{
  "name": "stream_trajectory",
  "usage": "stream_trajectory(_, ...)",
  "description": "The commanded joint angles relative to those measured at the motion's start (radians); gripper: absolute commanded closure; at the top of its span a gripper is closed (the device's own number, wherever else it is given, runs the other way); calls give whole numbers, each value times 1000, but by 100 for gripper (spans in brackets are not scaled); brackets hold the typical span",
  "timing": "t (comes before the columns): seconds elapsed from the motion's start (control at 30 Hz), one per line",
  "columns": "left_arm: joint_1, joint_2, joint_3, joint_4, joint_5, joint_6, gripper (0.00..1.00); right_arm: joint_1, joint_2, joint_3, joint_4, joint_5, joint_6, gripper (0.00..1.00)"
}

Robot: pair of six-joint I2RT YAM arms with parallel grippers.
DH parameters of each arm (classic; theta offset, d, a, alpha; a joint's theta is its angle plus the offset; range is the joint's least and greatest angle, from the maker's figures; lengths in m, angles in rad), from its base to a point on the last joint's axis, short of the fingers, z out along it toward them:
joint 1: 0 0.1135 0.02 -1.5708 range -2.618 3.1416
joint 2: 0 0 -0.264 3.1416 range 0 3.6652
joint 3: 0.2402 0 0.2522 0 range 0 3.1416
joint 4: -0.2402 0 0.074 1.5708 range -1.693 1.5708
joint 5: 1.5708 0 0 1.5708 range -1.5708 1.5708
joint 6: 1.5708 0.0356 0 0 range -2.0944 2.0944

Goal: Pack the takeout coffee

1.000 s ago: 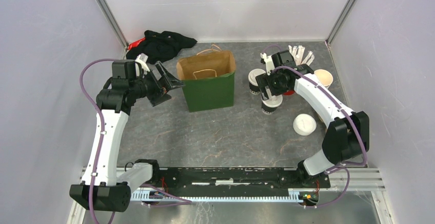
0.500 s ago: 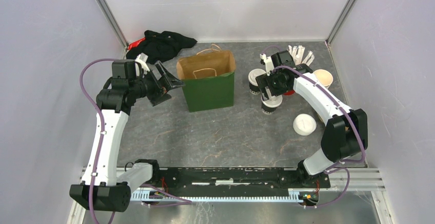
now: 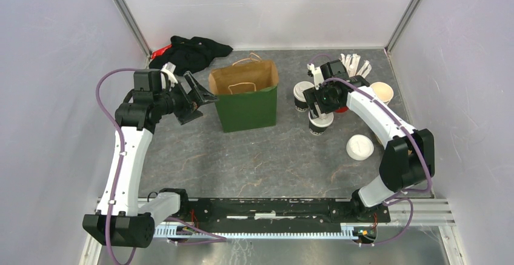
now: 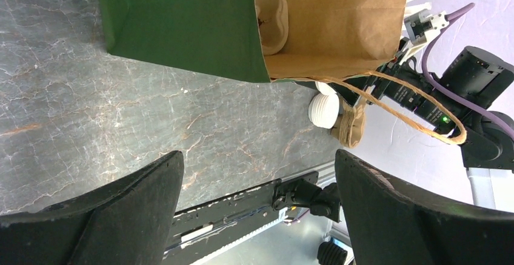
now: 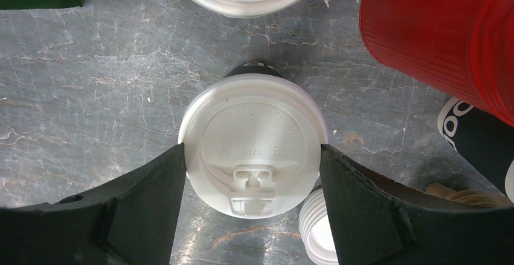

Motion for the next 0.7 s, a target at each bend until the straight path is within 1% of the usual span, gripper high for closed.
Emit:
stream_trajectory(0.0, 3, 8, 63, 7, -10, 38, 1, -4, -50, 0, 17, -14, -13, 22)
stream_trajectory(0.2, 4, 43, 129, -56, -109, 38, 4, -4, -149, -2, 31, -25, -15, 25)
stream_trajectory(0.27, 2, 67, 163, -63, -124, 35, 5, -6, -209, -16, 44, -42, -1, 26)
stream_trajectory(0.43, -4, 146, 247, -72, -157, 53, 15, -5, -409, -132, 145, -143, 15, 28)
stream_trajectory(0.5, -36, 184, 290, -73, -182, 64, 18, -4, -483, -161, 175, -161, 5, 28)
stream_trajectory(0.57, -82, 228, 340, -89, -251, 75, 19, -4, -513, -136, 164, -174, -4, 29)
stream_trajectory(0.67, -122, 300, 389, -111, -324, 98, 20, -5, -541, -104, 168, -216, -15, 31)
